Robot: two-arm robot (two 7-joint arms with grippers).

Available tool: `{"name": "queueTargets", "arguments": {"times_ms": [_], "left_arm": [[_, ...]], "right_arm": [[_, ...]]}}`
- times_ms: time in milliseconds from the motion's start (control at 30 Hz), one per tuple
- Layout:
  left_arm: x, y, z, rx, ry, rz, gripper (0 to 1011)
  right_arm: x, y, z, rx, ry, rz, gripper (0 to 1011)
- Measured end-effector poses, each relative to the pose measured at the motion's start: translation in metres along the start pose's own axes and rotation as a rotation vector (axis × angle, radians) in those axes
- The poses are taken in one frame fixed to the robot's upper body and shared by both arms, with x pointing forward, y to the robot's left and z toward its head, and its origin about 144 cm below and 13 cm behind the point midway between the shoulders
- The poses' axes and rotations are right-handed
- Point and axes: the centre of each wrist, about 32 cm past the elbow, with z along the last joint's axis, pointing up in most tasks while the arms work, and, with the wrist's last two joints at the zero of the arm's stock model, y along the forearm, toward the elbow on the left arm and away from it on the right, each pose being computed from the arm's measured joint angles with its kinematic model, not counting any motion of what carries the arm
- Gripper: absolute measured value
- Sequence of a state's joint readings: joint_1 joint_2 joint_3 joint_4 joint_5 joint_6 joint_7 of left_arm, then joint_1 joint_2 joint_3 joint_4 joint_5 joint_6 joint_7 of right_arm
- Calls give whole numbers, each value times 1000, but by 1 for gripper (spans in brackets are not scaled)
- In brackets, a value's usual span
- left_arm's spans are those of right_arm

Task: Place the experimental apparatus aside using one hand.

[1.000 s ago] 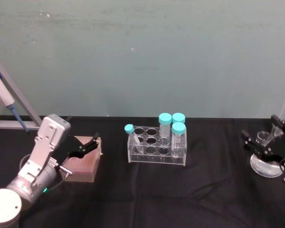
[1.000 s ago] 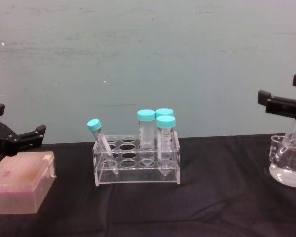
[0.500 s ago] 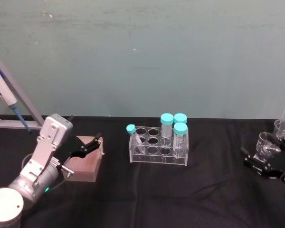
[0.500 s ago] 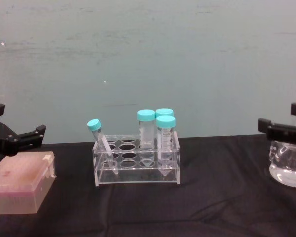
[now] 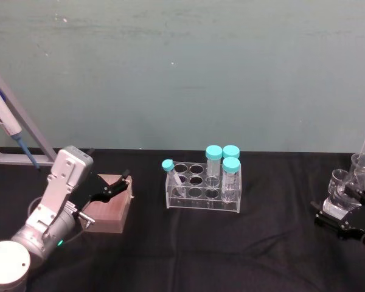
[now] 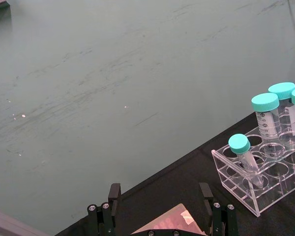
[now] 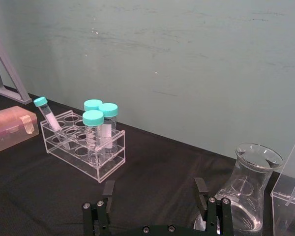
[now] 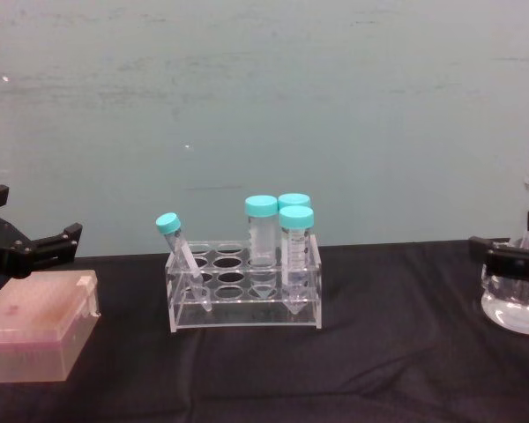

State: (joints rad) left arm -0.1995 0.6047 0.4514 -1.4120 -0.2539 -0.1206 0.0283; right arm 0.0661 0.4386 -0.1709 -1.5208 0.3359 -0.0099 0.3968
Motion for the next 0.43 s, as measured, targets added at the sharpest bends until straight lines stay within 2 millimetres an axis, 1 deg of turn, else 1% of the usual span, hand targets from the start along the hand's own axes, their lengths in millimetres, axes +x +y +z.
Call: {"name": "queueTargets", "arguments": {"times_ms": [433], "left_arm": [[0,0,0,0,0,0,1000]], "right_arm": [[0,0,0,1,0,-1,1000]]}}
